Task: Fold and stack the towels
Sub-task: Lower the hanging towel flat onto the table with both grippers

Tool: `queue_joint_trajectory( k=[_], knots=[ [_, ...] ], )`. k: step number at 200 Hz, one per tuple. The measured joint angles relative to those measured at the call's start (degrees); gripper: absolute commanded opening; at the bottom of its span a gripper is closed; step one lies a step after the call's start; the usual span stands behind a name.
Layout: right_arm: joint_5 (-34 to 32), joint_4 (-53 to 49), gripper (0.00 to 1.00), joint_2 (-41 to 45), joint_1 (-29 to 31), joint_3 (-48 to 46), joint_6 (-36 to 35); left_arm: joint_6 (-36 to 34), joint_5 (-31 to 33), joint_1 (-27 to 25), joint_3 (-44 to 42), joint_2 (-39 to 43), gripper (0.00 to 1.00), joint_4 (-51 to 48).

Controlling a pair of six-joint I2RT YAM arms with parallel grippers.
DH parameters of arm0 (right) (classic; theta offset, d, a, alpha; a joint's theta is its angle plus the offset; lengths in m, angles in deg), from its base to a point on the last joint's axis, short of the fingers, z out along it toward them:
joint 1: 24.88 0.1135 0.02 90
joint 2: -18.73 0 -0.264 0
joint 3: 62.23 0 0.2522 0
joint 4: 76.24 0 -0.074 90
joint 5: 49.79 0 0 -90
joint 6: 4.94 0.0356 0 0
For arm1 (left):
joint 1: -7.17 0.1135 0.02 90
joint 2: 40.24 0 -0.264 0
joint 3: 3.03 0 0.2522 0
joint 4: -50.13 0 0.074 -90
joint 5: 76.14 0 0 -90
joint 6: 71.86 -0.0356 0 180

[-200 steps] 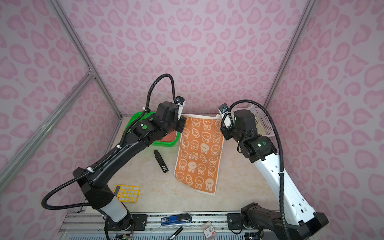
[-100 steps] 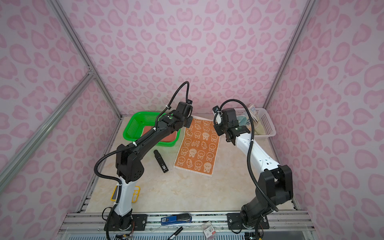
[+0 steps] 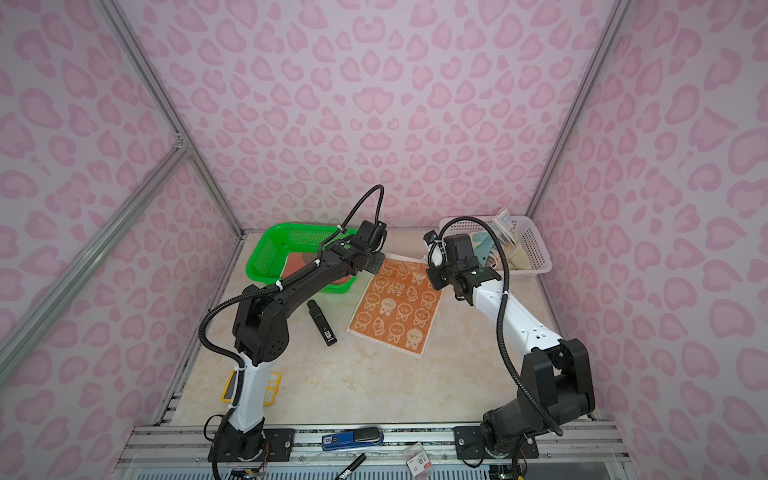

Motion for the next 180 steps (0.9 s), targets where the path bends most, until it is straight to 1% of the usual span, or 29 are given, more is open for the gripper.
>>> queue_joint_trajectory(
  k=[38,70,123,180],
  knots=[
    [4.0,-2.7,0.0,5.0,0.5,-5.5,2.4,0.9,-1.3,-1.0,-8.9,7.0,0.02,0.2],
    [5.7,-4.6,0.0,9.0,2.2,-9.9,4.4,2.0,-1.3,-2.5,-13.4,14.3,0.02,0.4],
    [6.6,-7.8,0.0,13.7,5.6,-14.3,7.3,2.7,-0.3,-4.3,-19.6,15.6,0.02,-0.9],
    [7.3,-9.0,0.0,17.1,9.0,-18.3,9.7,4.0,0.5,-5.8,-25.1,18.7,0.02,-1.1]
  ],
)
